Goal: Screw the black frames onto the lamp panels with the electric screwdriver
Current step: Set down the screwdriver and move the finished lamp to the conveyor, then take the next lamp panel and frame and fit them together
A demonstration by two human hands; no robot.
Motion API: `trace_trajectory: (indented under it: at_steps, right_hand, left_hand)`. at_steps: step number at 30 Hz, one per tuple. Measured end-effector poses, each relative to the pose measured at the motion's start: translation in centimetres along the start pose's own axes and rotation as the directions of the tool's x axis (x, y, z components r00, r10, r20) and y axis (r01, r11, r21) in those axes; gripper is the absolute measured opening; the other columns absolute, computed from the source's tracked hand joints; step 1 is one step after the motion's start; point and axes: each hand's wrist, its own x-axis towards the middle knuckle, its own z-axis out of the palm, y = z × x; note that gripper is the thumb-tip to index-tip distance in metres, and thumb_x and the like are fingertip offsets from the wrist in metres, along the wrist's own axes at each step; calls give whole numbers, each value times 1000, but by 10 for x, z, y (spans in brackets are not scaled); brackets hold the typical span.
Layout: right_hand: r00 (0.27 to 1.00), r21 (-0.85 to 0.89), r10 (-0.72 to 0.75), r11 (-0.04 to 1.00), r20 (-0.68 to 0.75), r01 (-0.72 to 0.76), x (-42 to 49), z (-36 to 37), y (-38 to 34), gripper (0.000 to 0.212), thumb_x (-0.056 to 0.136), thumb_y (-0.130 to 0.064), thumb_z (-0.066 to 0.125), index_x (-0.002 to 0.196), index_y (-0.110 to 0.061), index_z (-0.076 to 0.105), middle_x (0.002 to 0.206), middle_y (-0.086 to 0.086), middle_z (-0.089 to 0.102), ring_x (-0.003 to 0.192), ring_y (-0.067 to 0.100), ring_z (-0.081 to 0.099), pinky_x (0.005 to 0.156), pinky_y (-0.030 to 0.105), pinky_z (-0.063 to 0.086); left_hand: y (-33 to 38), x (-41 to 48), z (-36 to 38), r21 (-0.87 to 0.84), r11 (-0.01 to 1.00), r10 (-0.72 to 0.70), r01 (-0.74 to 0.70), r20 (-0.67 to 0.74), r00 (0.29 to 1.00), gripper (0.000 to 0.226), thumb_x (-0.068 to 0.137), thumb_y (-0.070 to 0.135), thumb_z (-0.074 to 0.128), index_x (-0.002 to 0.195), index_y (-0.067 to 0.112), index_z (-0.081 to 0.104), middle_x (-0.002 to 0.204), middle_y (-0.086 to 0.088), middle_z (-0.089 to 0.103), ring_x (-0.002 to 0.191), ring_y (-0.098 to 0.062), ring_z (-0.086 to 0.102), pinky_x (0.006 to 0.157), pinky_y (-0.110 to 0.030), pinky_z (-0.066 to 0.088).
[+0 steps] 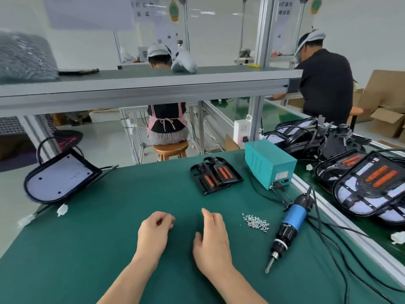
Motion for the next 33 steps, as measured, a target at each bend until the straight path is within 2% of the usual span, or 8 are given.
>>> trace_trajectory:
  at_steps: [5, 10, 14, 17, 19, 23, 27, 33]
  right_hand:
    - [1000, 48, -3, 999, 18, 2, 0, -1, 5, 54, 98, -13, 54, 150, -21, 41, 126, -13, 40, 117, 9, 49, 100, 23, 40]
    - [1000, 71, -2, 998, 15, 1, 0, 0, 6, 47, 96, -16, 59, 140, -31, 50, 115, -24, 43, 96, 3, 52, 86, 21, 42]
    - [1000, 61, 28, 998, -5, -28, 4, 4, 6, 46, 92, -14, 64, 131, -36, 57, 110, -22, 47, 90, 5, 54, 74, 18, 41]
    - [1000, 69, 18, 997, -16, -17, 9, 7, 8, 46, 86, -9, 69, 125, -34, 62, 105, -21, 51, 95, -1, 50, 65, 16, 39]
    - [1000, 100, -10, 995, -1, 10, 12, 9, 10, 47, 81, -4, 73, 121, -27, 67, 103, -18, 54, 92, -5, 50, 70, 24, 45]
    - [1000, 130, -21, 991, -3, 22, 16, 10, 12, 49, 74, 2, 78, 117, -20, 71, 99, -17, 56, 84, -5, 53, 78, 40, 50]
    - [1000, 110, -23, 994, 5, 22, 16, 10, 10, 49, 76, -2, 78, 118, -25, 69, 101, -18, 55, 89, -4, 52, 82, 39, 49]
    - [999, 84, -42, 996, -3, 42, 14, 8, 10, 48, 80, -7, 75, 121, -29, 65, 105, -19, 54, 97, -5, 49, 79, 32, 49]
  left_hand:
    - [10, 31, -42, 141, 986, 105, -87, -128, 986, 16, 92, 26, 63, 78, 27, 68, 76, 4, 67, 63, -14, 55, 52, -25, 43]
    - [32, 81, -94, 448, 874, 342, -189, -290, 894, 7, 95, 22, 61, 93, 20, 68, 100, 5, 63, 102, -22, 55, 80, -34, 43]
    - [49, 129, -149, 687, 726, 438, -19, -442, 783, 24, 94, 22, 63, 115, 12, 66, 127, -12, 53, 122, -35, 39, 102, -46, 33]
    - [59, 158, -194, 699, 704, 427, 131, -563, 708, 32, 89, 17, 64, 119, 7, 59, 134, -16, 41, 125, -37, 34, 109, -46, 28]
    - [63, 174, -221, 667, 709, 371, 230, -630, 682, 36, 89, 16, 64, 121, 3, 55, 138, -18, 38, 128, -38, 33, 112, -46, 27]
    - [65, 193, -250, 668, 636, 256, 387, -655, 711, 51, 96, 32, 60, 135, 2, 48, 142, -22, 44, 133, -40, 37, 113, -48, 28]
    - [57, 202, -251, 729, 547, 235, 412, -606, 760, 45, 96, 37, 55, 129, 5, 56, 133, -18, 55, 125, -37, 47, 108, -44, 30]
    - [52, 206, -247, 756, 482, 217, 443, -593, 775, 25, 98, 23, 52, 117, 11, 63, 117, -14, 59, 112, -32, 54, 98, -40, 32]
